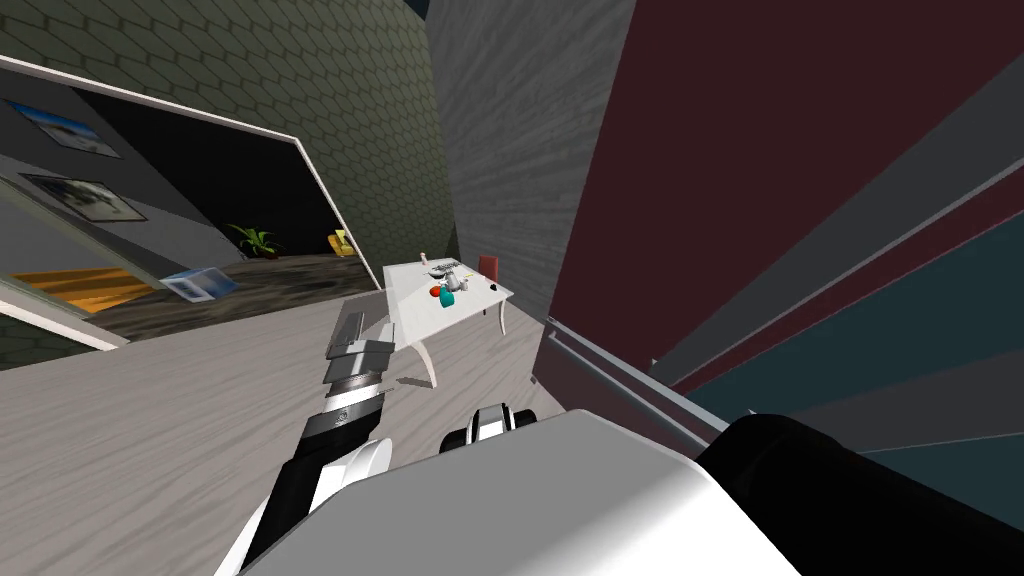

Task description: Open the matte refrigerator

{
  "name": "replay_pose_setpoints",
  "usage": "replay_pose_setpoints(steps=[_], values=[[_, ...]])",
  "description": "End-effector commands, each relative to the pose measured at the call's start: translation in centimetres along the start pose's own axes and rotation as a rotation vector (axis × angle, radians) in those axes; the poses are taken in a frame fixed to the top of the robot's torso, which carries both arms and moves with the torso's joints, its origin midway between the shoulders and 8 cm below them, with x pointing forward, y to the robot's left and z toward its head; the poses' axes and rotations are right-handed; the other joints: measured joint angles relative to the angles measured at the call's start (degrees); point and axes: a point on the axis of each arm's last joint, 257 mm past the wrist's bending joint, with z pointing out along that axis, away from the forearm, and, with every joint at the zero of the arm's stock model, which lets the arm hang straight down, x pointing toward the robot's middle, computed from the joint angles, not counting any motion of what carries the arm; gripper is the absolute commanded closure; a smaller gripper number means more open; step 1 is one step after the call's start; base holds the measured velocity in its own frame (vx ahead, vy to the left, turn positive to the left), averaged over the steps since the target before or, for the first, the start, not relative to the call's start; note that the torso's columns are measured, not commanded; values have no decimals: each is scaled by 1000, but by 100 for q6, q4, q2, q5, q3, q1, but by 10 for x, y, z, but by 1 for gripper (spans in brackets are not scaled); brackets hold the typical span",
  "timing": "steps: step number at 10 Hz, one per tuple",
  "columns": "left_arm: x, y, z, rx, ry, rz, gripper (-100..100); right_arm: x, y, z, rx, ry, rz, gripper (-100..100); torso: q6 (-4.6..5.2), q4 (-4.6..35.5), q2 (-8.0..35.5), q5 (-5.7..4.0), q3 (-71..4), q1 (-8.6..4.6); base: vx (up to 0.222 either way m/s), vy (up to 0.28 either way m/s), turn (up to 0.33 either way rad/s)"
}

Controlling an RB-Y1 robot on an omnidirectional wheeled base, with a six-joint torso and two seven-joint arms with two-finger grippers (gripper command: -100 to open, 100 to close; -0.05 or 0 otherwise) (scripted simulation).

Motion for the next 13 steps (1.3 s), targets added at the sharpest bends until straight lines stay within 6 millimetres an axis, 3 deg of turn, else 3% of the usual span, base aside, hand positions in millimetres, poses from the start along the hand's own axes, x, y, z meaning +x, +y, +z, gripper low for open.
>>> replay_pose_setpoints(steps=[1,2,5,10,13], values=[[0,0,0,0,0,0,0,5,-34,4,109,-10,-62,-100,-7,0,-3,1,-1,5,16,5,261],[0,0,0,0,0,0,0,5,-37,4,121,-10,-62,-100,-3,0,-3,1,-2,3,9,-1,48],[0,0,0,0,0,0,0,3,-85,8,277,-41,-176,-100,-1,-1,-2,1,-1,2,17,5,314],[0,0,0,0,0,0,0,-12,-141,1,478,-90,-285,-100,-6,1,-1,0,0,2,16,-1,259],[0,0,0,0,0,0,0,-24,-164,-7,574,-121,-334,-100,-8,1,-1,1,0,4,4,-1,172]])
